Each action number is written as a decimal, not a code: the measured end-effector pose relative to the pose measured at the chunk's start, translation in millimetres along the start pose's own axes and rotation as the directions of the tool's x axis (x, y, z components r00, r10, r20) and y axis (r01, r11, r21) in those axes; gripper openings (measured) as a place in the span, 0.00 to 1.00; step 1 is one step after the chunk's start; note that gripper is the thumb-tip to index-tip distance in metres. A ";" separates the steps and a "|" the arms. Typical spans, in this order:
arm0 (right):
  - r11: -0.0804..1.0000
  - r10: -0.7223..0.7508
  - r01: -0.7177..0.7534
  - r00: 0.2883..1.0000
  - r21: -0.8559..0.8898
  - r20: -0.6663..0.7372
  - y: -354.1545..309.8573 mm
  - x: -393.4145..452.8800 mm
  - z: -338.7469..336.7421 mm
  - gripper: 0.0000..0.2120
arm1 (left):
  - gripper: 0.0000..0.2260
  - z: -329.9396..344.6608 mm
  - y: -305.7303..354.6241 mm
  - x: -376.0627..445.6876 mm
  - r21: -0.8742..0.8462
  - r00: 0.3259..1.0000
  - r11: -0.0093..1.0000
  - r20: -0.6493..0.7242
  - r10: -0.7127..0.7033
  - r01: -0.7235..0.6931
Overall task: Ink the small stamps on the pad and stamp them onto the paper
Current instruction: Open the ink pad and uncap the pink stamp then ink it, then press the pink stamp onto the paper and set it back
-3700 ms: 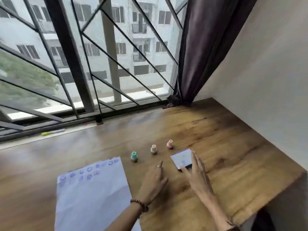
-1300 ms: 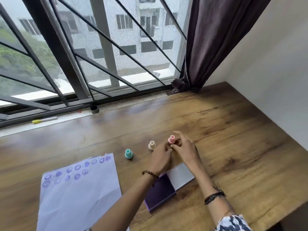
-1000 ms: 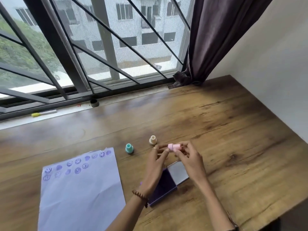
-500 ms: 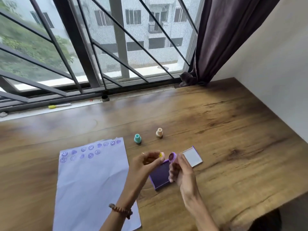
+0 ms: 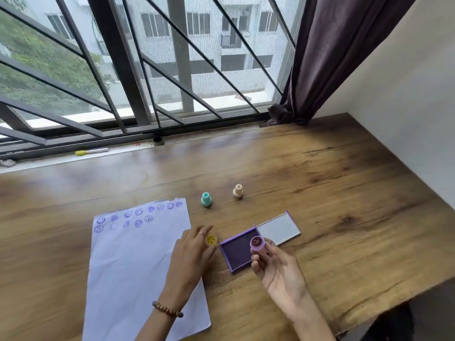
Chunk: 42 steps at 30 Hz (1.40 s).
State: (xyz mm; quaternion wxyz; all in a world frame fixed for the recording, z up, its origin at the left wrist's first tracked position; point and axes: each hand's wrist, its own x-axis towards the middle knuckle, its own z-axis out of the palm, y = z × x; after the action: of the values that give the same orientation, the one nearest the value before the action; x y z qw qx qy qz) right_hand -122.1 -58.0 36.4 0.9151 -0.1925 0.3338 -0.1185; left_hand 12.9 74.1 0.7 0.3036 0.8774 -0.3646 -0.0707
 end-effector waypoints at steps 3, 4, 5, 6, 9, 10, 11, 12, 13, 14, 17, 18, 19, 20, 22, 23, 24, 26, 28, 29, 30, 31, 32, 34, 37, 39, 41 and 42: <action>0.997 -0.042 0.039 0.998 -0.066 -0.039 -1.8 -3.2 -4.7 0.10 | 0.30 -0.9 -3.5 -3.4 -0.073 0.999 0.996 0.008 0.050 -0.049; 0.992 -0.068 0.062 0.996 -0.106 -0.053 -2.8 -4.7 -5.4 0.06 | 0.34 0.9 -6.0 -5.6 -0.074 0.997 0.994 0.011 0.076 -0.075; 0.981 -0.105 0.091 0.992 -0.171 -0.071 -3.6 -5.6 -6.2 0.05 | 0.37 3.5 -8.3 -8.0 -0.063 0.995 0.994 0.021 0.094 -0.093; 0.957 -0.150 0.123 0.985 -0.264 -0.086 -4.2 -6.9 -5.9 0.05 | 0.39 6.0 -10.3 -10.4 -0.048 0.994 0.994 0.041 0.100 -0.098; 0.763 -0.291 0.165 0.951 -0.624 -0.104 -1.2 -6.6 -2.5 0.05 | 0.41 13.3 -13.6 -16.0 0.003 0.990 0.994 0.096 0.105 -0.105; 0.648 -0.343 0.164 0.934 -0.744 -0.094 2.4 -5.0 -1.9 0.05 | 0.42 15.0 -14.0 -17.3 0.012 0.989 0.995 0.111 0.101 -0.103; 0.489 -0.410 0.173 0.911 -0.855 -0.050 7.0 -3.4 -1.9 0.05 | 0.42 16.6 -14.0 -18.3 0.019 0.988 0.995 0.118 0.098 -0.101; 0.298 -0.476 0.192 0.879 -0.935 0.029 11.5 -1.7 -1.8 0.04 | 0.41 17.5 -13.4 -18.6 0.024 0.989 0.995 0.116 0.094 -0.097; 0.102 -0.513 0.219 0.847 -0.970 0.137 16.1 0.2 -2.1 0.03 | 0.41 18.4 -13.2 -18.6 0.027 0.990 0.995 0.112 0.089 -0.092; -0.076 -0.507 0.231 0.829 -0.970 0.237 20.5 2.0 -1.3 0.03 | 0.40 19.2 -12.9 -18.5 0.029 0.991 0.996 0.108 0.085 -0.088; -0.459 -0.436 0.205 0.796 -0.865 0.420 29.0 3.8 6.6 0.02 | 0.38 20.0 -11.0 -18.0 0.043 0.991 0.996 0.112 0.076 -0.081; -0.545 -0.421 0.193 0.778 -0.816 0.466 31.5 4.4 8.6 0.05 | 0.37 20.3 -10.8 -17.9 0.052 0.990 0.995 0.122 0.074 -0.081; -0.603 -0.407 0.187 0.764 -0.776 0.501 33.4 4.4 9.6 0.08 | 0.35 19.8 -9.7 -17.5 0.059 0.989 0.995 0.127 0.074 -0.082; -0.640 -0.390 0.180 0.762 -0.747 0.517 34.5 4.7 10.4 0.10 | 0.33 19.9 -8.6 -17.3 0.063 0.989 0.994 0.122 0.078 -0.087; -0.678 -0.351 0.174 0.777 -0.714 0.522 34.7 5.8 9.8 0.14 | 0.31 19.8 -6.5 -15.6 0.043 0.992 0.994 0.089 0.092 -0.096; -0.685 -0.332 0.171 0.792 -0.708 0.512 34.4 5.7 9.4 0.15 | 0.31 20.1 -5.9 -15.0 0.029 0.992 0.994 0.082 0.098 -0.101; -0.689 -0.313 0.173 0.805 -0.704 0.504 33.9 4.7 8.1 0.16 | 0.31 19.5 -5.0 -15.3 0.018 0.991 0.994 0.083 0.104 -0.106; -0.692 -0.284 0.197 0.810 -0.694 0.513 30.9 -0.2 6.2 0.17 | 0.32 17.9 -1.8 -17.2 0.013 0.989 0.991 0.068 0.129 -0.130; -0.697 -0.215 0.225 0.841 -0.681 0.497 33.3 7.0 1.5 0.17 | 0.32 22.8 -7.5 -19.5 0.005 0.989 0.995 0.102 0.103 -0.104; -0.702 -0.192 0.240 0.842 -0.670 0.503 32.7 5.0 1.5 0.17 | 0.33 22.6 -7.5 -20.8 0.005 0.990 0.994 0.094 0.105 -0.106; -0.706 -0.170 0.256 0.844 -0.660 0.508 32.3 4.5 0.6 0.16 | 0.33 22.6 -8.6 -22.3 0.009 0.991 0.994 0.086 0.104 -0.105; -0.704 -0.152 0.262 0.852 -0.660 0.501 31.7 7.1 1.1 0.16 | 0.33 22.1 -8.8 -21.4 0.018 0.991 0.994 0.090 0.103 -0.105; -0.705 -0.137 0.267 0.858 -0.657 0.495 30.3 10.1 3.0 0.16 | 0.33 21.8 -8.9 -19.4 0.027 0.990 0.994 0.094 0.107 -0.110; -0.709 -0.120 0.254 0.876 -0.658 0.467 24.5 16.2 10.7 0.13 | 0.33 22.3 -10.5 -15.4 0.032 0.990 0.993 0.091 0.107 -0.110; -0.663 -0.111 0.197 0.928 -0.722 0.356 15.6 22.7 27.9 0.03 | 0.34 21.0 -7.1 -14.7 0.054 0.989 0.993 0.110 0.103 -0.109; -0.616 -0.151 0.123 0.951 -0.778 0.270 15.6 26.5 35.6 0.07 | 0.36 18.8 -4.2 -15.1 0.067 0.987 0.992 0.131 0.097 -0.106; -0.608 -0.167 0.063 0.964 -0.792 0.205 14.3 29.4 43.9 0.08 | 0.39 15.9 -0.2 -15.7 0.110 0.979 0.989 0.187 0.081 -0.103; -0.609 -0.157 0.045 0.972 -0.792 0.177 12.1 30.0 48.7 0.08 | 0.40 16.7 0.1 -18.2 0.148 0.973 0.983 0.220 0.072 -0.106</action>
State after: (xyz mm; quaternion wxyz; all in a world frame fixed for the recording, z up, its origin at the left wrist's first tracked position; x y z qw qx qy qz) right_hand -66.6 -44.2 48.5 0.2082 -0.9336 0.2594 0.1335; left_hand -6.1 78.4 -14.5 0.1947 0.8688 -0.4387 -0.1220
